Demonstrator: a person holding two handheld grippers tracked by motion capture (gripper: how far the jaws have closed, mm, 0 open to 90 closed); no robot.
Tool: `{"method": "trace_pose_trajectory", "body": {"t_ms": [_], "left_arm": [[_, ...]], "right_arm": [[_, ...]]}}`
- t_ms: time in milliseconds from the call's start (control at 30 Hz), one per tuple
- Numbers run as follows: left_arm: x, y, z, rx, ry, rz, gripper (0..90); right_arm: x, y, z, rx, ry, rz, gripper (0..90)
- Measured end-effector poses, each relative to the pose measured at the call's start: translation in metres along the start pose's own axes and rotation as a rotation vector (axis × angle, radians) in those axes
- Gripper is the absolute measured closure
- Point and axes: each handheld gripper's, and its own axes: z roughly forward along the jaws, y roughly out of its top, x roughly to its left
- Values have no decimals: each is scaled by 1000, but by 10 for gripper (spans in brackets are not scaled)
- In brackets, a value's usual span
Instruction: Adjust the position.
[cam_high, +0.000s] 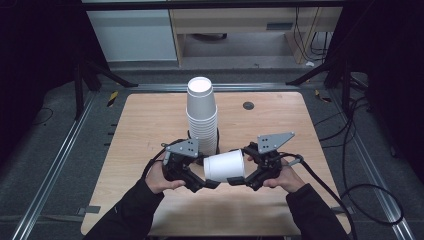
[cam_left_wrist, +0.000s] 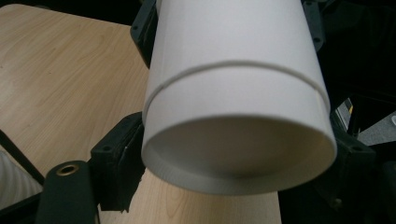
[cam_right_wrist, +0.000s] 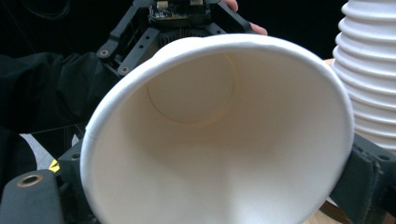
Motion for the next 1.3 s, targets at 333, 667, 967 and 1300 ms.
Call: {"method": "trace_pose_trajectory", "body": {"t_ms": [333, 667, 967, 1300], "left_arm": [[6, -11, -10, 17, 57, -26, 197], [12, -29, -22, 47, 118, -68, 199], [17, -43, -33, 90, 194, -100, 191], [29, -69, -50, 101, 319, -198, 184]], "right_arm": [[-3, 2, -14, -6, -47, 5, 103], [-7, 1, -24, 22, -113, 9, 102], [-11, -2, -26, 73, -158, 11, 100], [-17, 0, -42, 145, -297, 45, 98]]}}
